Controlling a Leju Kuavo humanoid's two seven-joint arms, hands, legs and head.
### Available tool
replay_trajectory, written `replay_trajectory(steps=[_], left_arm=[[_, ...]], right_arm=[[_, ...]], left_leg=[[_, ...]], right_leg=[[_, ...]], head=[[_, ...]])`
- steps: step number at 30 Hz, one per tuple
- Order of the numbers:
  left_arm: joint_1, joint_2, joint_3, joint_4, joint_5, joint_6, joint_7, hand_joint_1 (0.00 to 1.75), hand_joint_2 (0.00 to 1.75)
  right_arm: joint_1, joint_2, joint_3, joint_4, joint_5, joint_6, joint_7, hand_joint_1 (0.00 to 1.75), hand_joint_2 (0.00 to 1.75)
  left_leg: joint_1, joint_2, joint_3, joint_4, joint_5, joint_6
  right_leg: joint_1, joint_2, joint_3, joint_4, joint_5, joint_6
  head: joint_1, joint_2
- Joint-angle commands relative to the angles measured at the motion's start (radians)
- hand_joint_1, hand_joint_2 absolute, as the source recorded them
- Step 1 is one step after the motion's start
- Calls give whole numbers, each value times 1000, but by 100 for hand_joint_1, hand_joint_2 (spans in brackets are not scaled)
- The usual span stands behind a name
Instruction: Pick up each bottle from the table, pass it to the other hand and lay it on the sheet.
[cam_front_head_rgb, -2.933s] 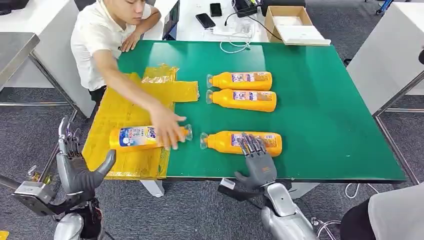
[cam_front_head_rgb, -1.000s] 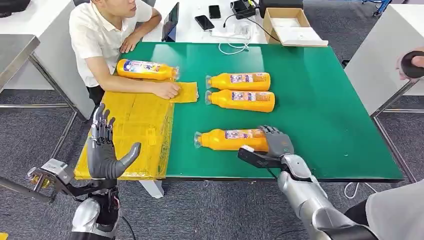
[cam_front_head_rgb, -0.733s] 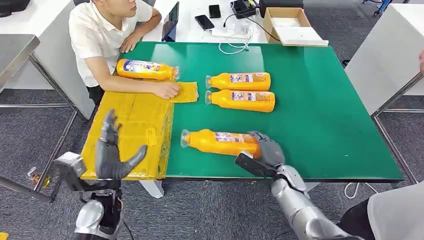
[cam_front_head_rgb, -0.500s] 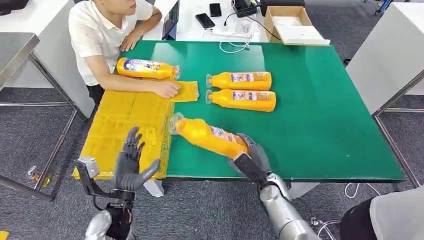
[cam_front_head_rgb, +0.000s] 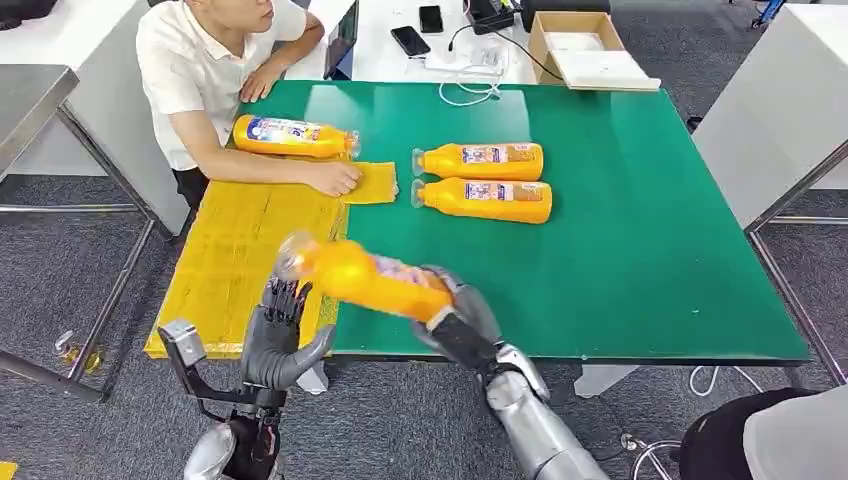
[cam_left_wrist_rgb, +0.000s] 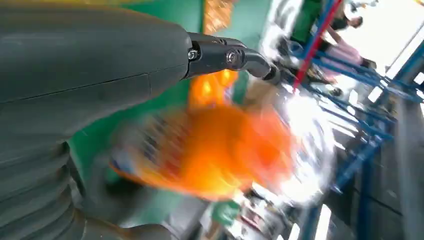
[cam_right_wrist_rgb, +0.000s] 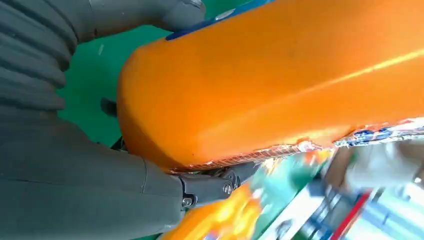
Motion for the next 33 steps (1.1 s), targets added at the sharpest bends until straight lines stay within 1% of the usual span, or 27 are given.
replay_trajectory(steps=[1,3,4,5,6,8,12,14,15,17,19,22,23,24,25,26,29,30,31,32,33], left_arm=[[9,-5,-8,-18,56,-43,10,0,175],[0,-7,-14,0,63,-54,19,0,175],[0,-7,-14,0,63,-54,19,0,175],[-4,-13,-11,8,68,-58,14,0,175],[-6,-17,-11,11,79,-66,16,0,175],[-9,-23,-13,18,133,-90,50,0,175],[-25,-12,-41,44,98,-81,45,0,175],[-31,-9,-52,63,74,-70,34,0,175],[-31,-8,-52,63,74,-70,34,0,175],[-31,-8,-52,63,74,-70,34,0,175],[-31,-8,-52,64,74,-70,34,0,175],[-47,10,-67,84,38,-55,31,0,175],[-62,18,-71,106,47,-76,17,0,175],[-69,18,-69,117,45,-81,3,38,175],[-74,19,-70,116,30,-87,-20,175,175],[-69,9,-64,110,25,-90,-29,175,175],[-56,2,-71,81,1,-74,-32,175,175],[-55,1,-69,81,-3,-65,-31,175,175],[-54,2,-67,82,7,-62,-18,175,175],[-50,5,-61,83,11,-58,-14,175,175],[-47,7,-59,83,12,-57,-12,175,175]], right_arm=[[-75,53,248,141,36,34,-10,175,175],[-70,71,280,146,52,22,-19,175,175],[-70,71,280,146,52,22,-19,175,175],[-74,78,292,159,50,26,-20,175,175],[-79,84,304,172,34,34,-30,175,175],[-79,95,331,185,27,36,-35,175,175],[-87,113,326,202,-12,26,-47,175,175],[-99,113,334,193,-17,32,-45,175,175],[-101,114,334,192,-17,31,-45,175,175],[-101,114,334,192,-17,31,-45,175,175],[-101,112,334,192,-17,31,-45,175,175],[-100,113,338,173,-32,34,-44,175,175],[-104,112,350,162,-33,37,-42,175,175],[-106,111,359,158,-34,43,-35,175,175],[-106,109,368,158,-35,45,-31,175,175],[-104,108,373,163,-42,47,-27,175,175],[-95,105,382,174,-49,41,-32,175,175],[-93,104,382,172,-52,37,-35,115,175],[-81,105,373,158,-66,22,-52,0,175],[-63,107,366,131,-76,5,-70,0,175],[-50,104,369,102,-83,5,-76,0,175]], left_leg=[[1,8,9,0,-4,-3],[1,6,8,-1,-3,-2],[0,2,2,0,-1,-1],[1,3,5,0,-2,-2],[1,3,3,0,-2,-1],[1,3,5,-1,-2,-2],[1,0,2,-1,-1,-1],[0,0,4,-1,-1,-2],[0,-1,1,0,0,-1],[0,0,4,-1,-1,-2],[0,0,3,-1,-1,-1],[0,0,3,-1,-1,-1],[0,0,3,-1,-1,-1],[0,-1,1,-1,0,-1],[0,0,3,-1,-1,-2],[0,-1,1,-1,0,-1],[1,0,2,0,-1,-1],[0,-1,1,-1,-1,-1],[0,-1,3,-1,-1,-1],[0,-2,1,-1,0,-1],[0,-2,2,-1,-1,-1]], right_leg=[[1,6,6,0,-2,-5],[2,4,6,0,-2,-4],[1,2,1,0,-1,-2],[1,3,4,0,-1,-3],[1,2,3,-1,-1,-2],[1,2,4,-1,-1,-3],[1,0,2,-1,0,-2],[0,0,3,0,-1,-3],[0,-1,1,0,-1,-2],[0,0,3,-1,-1,-3],[0,0,3,0,-1,-3],[0,0,2,0,-1,-3],[0,0,2,0,-1,-3],[0,-1,1,0,-1,-2],[0,0,3,0,-1,-3],[0,0,1,0,0,-2],[1,0,2,0,-1,-2],[0,-1,1,0,-1,-2],[0,-1,3,0,-1,-2],[0,-2,1,0,-1,-1],[0,-1,2,0,-1,-2]], head=[[0,0],[0,0],[0,0],[0,0],[0,0],[0,0],[0,0],[0,0],[0,0],[0,0],[0,0],[0,0],[0,0],[0,0],[0,0],[0,0],[0,0],[0,0],[0,0],[0,0],[0,0]])
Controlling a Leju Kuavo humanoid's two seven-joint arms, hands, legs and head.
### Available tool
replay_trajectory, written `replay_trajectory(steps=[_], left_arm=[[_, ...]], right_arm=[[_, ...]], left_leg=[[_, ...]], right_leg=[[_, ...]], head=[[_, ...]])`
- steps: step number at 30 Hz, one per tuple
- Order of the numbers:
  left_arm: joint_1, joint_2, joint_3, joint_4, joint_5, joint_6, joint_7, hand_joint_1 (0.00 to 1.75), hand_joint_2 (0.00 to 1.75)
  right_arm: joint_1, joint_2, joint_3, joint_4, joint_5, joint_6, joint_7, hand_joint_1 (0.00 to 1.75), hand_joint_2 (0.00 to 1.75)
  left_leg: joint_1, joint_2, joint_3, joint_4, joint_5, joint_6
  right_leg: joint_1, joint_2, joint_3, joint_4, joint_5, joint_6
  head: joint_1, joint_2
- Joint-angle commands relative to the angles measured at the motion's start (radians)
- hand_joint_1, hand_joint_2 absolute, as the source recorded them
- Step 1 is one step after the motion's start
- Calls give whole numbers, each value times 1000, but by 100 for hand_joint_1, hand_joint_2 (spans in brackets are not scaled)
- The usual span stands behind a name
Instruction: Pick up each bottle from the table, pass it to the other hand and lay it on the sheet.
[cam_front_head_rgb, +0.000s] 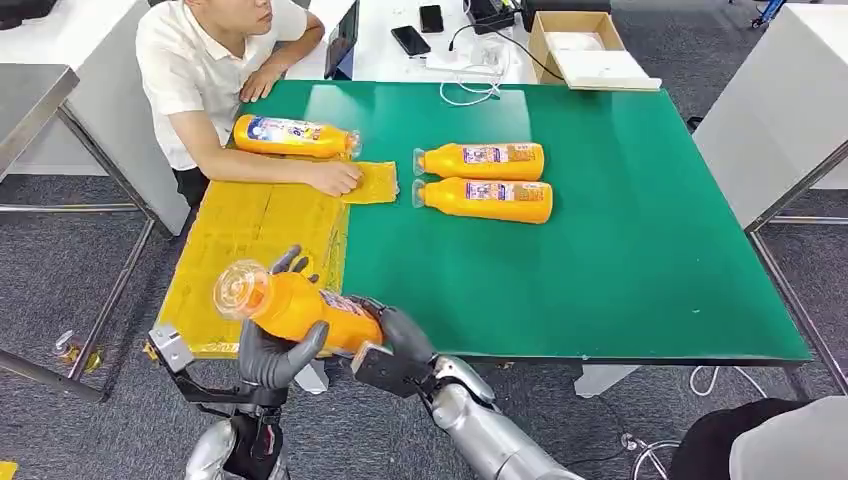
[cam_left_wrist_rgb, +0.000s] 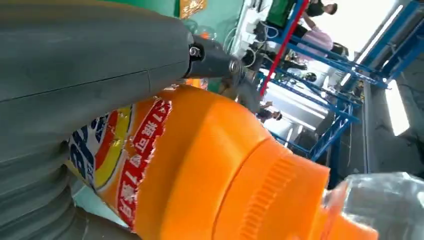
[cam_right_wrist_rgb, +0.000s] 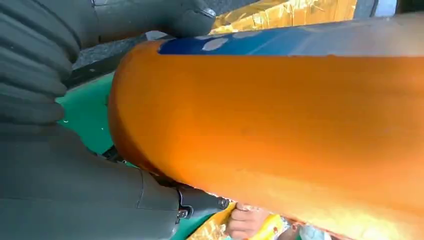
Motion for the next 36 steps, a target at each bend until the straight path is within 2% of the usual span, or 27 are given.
replay_trajectory(steps=[1,6,8,10,13,16,18,19,23,25,27,28,30,32,34,35,36], left_arm=[[-23,23,-48,68,1,22,33,175,175],[-21,24,-46,69,1,23,32,175,175],[-21,28,-48,79,4,35,52,175,175],[-21,32,-46,91,-4,69,67,175,175],[-17,46,-46,100,-6,103,87,175,175],[-17,79,-58,102,-157,258,69,175,175],[-43,92,-56,118,-357,411,-1,175,175],[-52,91,-44,123,-376,423,-2,175,175],[-58,87,-37,124,-382,419,4,175,175],[-79,99,-48,137,-541,536,-26,175,175],[-106,110,-41,153,-648,585,-18,175,175],[-125,122,-35,164,-717,618,-10,175,175],[-172,144,2,205,-895,705,9,175,175],[-224,166,51,262,-1042,726,54,175,175],[-244,165,86,288,-1099,713,49,175,175],[-265,160,104,311,-1148,713,59,175,175],[-276,153,118,322,-1154,706,58,175,175]], right_arm=[[43,12,76,-97,-45,-30,-68,0,175],[52,9,79,-117,-46,-33,-66,0,175],[86,-12,97,-206,-17,-121,-89,0,175],[115,-27,101,-264,-4,-189,-78,0,175],[147,-51,110,-293,29,-279,-71,0,175],[199,-81,103,-322,95,-445,-83,0,175],[238,-109,102,-378,141,-550,-77,0,175],[248,-117,105,-397,149,-560,-74,0,175],[249,-118,106,-412,152,-558,-64,0,175],[247,-120,104,-410,205,-617,-49,0,175],[248,-122,97,-419,223,-643,-46,0,175],[248,-118,94,-424,222,-644,-49,0,0],[253,-115,97,-443,229,-644,-59,0,0],[270,-116,110,-464,242,-633,-57,0,0],[282,-121,114,-478,251,-634,-51,0,0],[294,-128,112,-489,248,-621,-52,0,175],[302,-134,109,-495,247,-609,-51,0,175]], left_leg=[[0,2,5,-1,-2,-2],[0,2,2,-1,-1,-1],[0,4,5,-1,-2,-2],[0,1,2,-1,0,-1],[0,2,4,-1,-1,-1],[0,3,6,-2,-2,-2],[0,4,9,-4,-2,-2],[0,0,5,-2,-1,-1],[0,0,3,-1,-1,-1],[0,1,2,-1,0,-1],[0,0,2,-1,0,-1],[0,1,3,-1,0,-1],[1,1,3,-1,0,-2],[0,0,1,-1,1,-1],[1,0,4,-2,0,-2],[0,1,3,-1,0,-2],[1,1,4,-2,0,-2]], right_leg=[[1,1,4,0,-2,-3],[0,1,1,0,0,-2],[1,2,4,0,-1,-3],[0,0,2,0,0,-2],[1,1,4,-1,-1,-3],[1,2,6,-2,-1,-3],[1,2,8,-3,-1,-4],[0,-1,5,-2,-1,-2],[0,-1,3,-1,-1,-2],[0,-2,1,-1,-1,-2],[0,-2,1,-1,-1,-2],[1,-2,3,-1,-1,-2],[1,-2,2,-1,-1,-3],[1,-2,1,-1,0,-2],[1,-2,3,-1,-1,-4],[1,-1,2,0,-1,-3],[1,-1,3,-1,-1,-3]], head=[[0,0],[0,0],[0,0],[0,0],[0,0],[0,0],[0,0],[0,0],[-1,0],[0,0],[0,0],[0,0],[0,0],[0,0],[0,0],[0,0],[0,0]])
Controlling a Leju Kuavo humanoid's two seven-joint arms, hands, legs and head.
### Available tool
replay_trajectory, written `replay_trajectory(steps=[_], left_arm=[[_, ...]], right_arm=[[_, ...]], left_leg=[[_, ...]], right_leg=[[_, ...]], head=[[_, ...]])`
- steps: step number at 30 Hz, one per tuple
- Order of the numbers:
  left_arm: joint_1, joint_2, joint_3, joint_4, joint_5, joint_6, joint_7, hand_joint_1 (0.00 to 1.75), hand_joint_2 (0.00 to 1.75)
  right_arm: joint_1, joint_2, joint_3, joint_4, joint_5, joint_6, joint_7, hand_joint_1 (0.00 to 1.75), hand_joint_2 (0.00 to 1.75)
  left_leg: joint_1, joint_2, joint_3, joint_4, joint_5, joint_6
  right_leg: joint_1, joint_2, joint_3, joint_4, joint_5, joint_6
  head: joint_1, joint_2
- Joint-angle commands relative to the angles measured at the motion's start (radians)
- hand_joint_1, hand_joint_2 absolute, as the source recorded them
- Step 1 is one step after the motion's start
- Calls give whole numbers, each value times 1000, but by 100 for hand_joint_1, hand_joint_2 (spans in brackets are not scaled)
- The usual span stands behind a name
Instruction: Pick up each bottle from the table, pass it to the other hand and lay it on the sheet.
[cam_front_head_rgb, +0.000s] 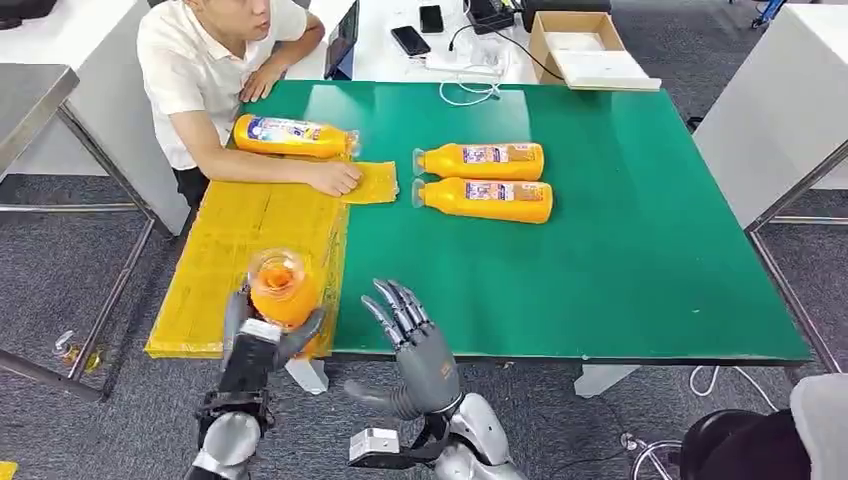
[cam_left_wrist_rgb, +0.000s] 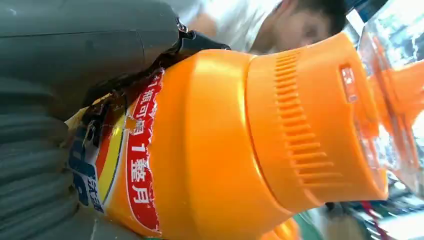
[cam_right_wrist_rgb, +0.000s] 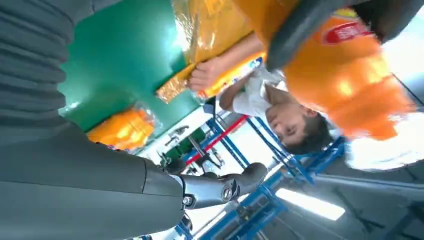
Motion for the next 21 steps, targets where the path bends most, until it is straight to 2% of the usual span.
replay_trajectory(steps=[1,12,13,15,16,17,21], left_arm=[[-181,51,129,213,-214,-13,37,175,175],[-184,35,129,189,-190,-32,25,175,175],[-408,69,-4,450,-513,-63,167,175,175],[-408,69,-4,450,-513,-63,167,175,175],[-469,77,-57,553,-594,-148,234,175,175],[-518,74,-87,635,-637,-186,265,175,175],[-693,7,-136,988,-767,-282,346,175,175]], right_arm=[[51,-51,30,-82,8,20,5,0,175],[74,-63,20,-111,5,27,-3,0,175],[78,-22,-11,-105,-61,69,-56,0,175],[78,-22,-11,-105,-61,69,-56,0,175],[71,-18,-7,-95,-71,86,-61,0,175],[66,-14,-2,-87,-74,95,-63,0,175],[43,3,11,-49,-89,122,-71,0,175]], left_leg=[[1,-1,4,-2,0,-2],[1,-1,2,-1,0,-1],[1,1,5,0,-1,-1],[1,-2,2,0,0,-1],[0,-5,2,0,1,-2],[1,-2,1,0,1,-1],[2,-5,2,0,3,-1]], right_leg=[[1,-2,4,-1,-1,-2],[1,-2,3,0,-1,-1],[1,-1,5,0,-2,-2],[1,-4,4,0,-1,-2],[1,-5,2,0,-1,-2],[1,-2,2,0,0,-2],[2,-7,3,0,2,-4]], head=[[0,0],[0,0],[0,0],[0,0],[0,0],[0,0],[0,0]])
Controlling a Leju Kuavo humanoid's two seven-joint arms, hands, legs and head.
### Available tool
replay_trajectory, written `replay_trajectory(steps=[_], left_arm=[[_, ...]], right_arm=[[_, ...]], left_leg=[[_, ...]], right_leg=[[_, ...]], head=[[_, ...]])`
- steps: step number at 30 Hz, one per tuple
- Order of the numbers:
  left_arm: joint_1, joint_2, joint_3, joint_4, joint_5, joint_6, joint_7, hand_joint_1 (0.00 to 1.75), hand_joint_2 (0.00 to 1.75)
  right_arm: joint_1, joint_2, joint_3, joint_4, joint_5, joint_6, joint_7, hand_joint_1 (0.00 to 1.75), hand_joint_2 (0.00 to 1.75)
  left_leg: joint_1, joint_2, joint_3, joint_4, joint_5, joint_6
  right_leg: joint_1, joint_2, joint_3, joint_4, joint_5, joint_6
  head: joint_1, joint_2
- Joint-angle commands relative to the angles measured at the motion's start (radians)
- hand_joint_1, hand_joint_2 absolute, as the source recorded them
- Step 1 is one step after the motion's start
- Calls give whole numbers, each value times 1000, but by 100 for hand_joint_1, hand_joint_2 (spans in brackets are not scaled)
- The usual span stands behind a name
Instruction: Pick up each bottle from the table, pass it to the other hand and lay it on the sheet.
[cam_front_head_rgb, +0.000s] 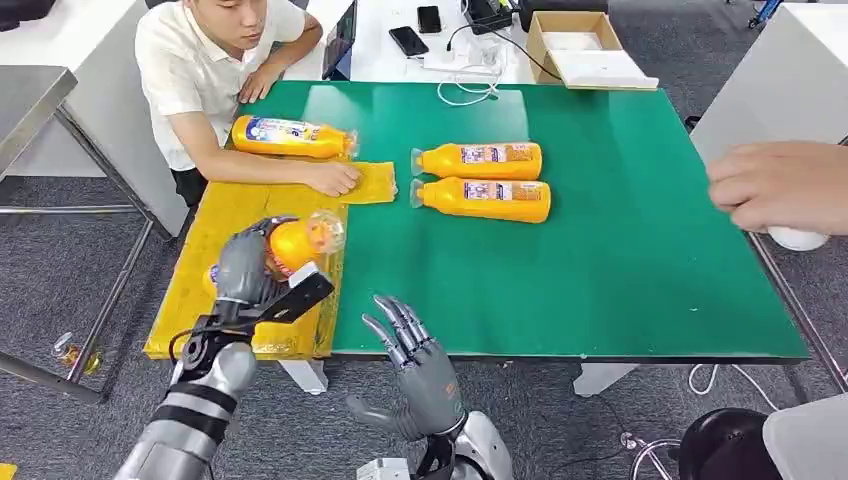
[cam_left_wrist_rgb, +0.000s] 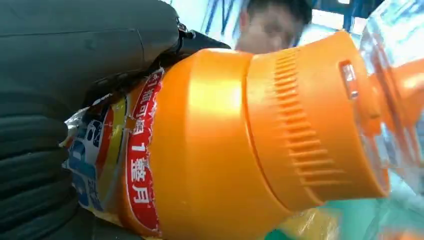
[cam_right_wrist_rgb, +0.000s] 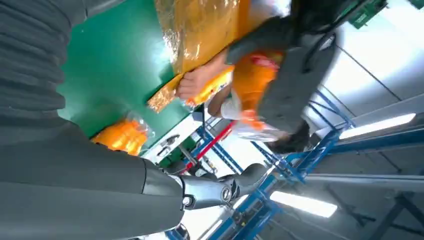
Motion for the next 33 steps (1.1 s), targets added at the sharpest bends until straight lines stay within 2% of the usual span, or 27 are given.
replay_trajectory(steps=[1,5,10,11,12,13,18,19,20,21,22,24,25,26,29,33], left_arm=[[-381,-35,-182,699,-212,-165,156,175,175],[-401,-35,-167,765,-214,-221,175,175,175],[-405,-40,-140,776,-187,-260,170,175,175],[-409,-44,-131,786,-177,-305,170,175,175],[-416,-42,-133,796,-180,-358,177,164,175],[-417,-38,-127,798,-179,-376,197,175,175],[-415,-35,-125,800,-179,-380,202,175,175],[-415,-36,-121,801,-176,-382,206,175,175],[-411,-38,-89,802,-151,-385,220,99,175],[-407,-36,-67,803,-134,-387,224,10,175],[-399,-33,-40,800,-109,-383,221,0,175],[-374,-39,105,792,51,-438,126,0,175],[-357,-33,191,781,158,-498,34,0,175],[-346,-31,218,774,196,-518,-7,0,175],[-332,-44,247,752,282,-601,-85,0,175],[-304,-72,238,691,349,-580,-162,0,175]], right_arm=[[-44,28,0,72,-32,50,-12,0,175],[-52,32,-1,113,-46,47,-21,0,175],[-54,32,3,128,-50,47,-21,0,175],[-55,31,7,134,-58,46,-21,0,175],[-60,30,16,141,-61,47,-21,0,175],[-65,30,20,149,-68,48,-21,0,175],[-66,31,23,152,-72,47,-21,0,175],[-67,31,24,153,-75,50,-21,0,0],[-68,31,29,152,-92,58,-21,0,0],[-71,34,29,162,-101,58,-21,0,0],[-71,37,30,164,-104,59,-21,0,0],[-72,38,39,172,-114,60,-21,0,0],[-76,34,57,177,-127,56,-21,0,0],[-78,31,68,184,-132,47,-21,0,0],[-92,11,130,189,-172,5,-21,0,0],[-103,1,160,197,-205,-29,-21,0,0]], left_leg=[[1,-6,3,-1,1,-1],[1,2,3,-1,0,-1],[0,4,4,-1,0,-1],[1,5,5,-1,0,-2],[0,4,4,-1,0,-2],[0,4,4,-1,0,-1],[1,6,5,-1,0,-2],[0,4,5,-1,0,-2],[1,4,6,-2,0,-2],[0,5,6,-1,0,-2],[0,5,6,-1,0,-2],[0,7,7,-2,0,-2],[0,7,7,-2,0,-2],[0,8,9,-3,0,-2],[0,6,10,-2,0,-1],[0,2,11,-3,0,-1]], right_leg=[[1,-6,5,0,-1,-2],[1,1,3,0,0,-1],[0,2,4,0,0,-2],[1,2,5,-1,0,-2],[1,2,4,0,0,-2],[1,2,3,0,0,-2],[1,3,3,2,0,-2],[1,2,4,2,0,-2],[1,3,5,1,0,-2],[1,4,4,2,0,-2],[1,4,4,2,0,-2],[0,5,5,1,1,-2],[1,5,5,1,1,-2],[1,6,6,1,1,-2],[0,4,8,1,0,-1],[0,3,10,0,0,-2]], head=[[-1,0],[0,0],[-1,0],[-1,0],[-1,0],[-1,0],[-2,0],[0,0],[-1,0],[-1,0],[-1,0],[-1,0],[-1,0],[-1,0],[-2,0],[-1,0]])
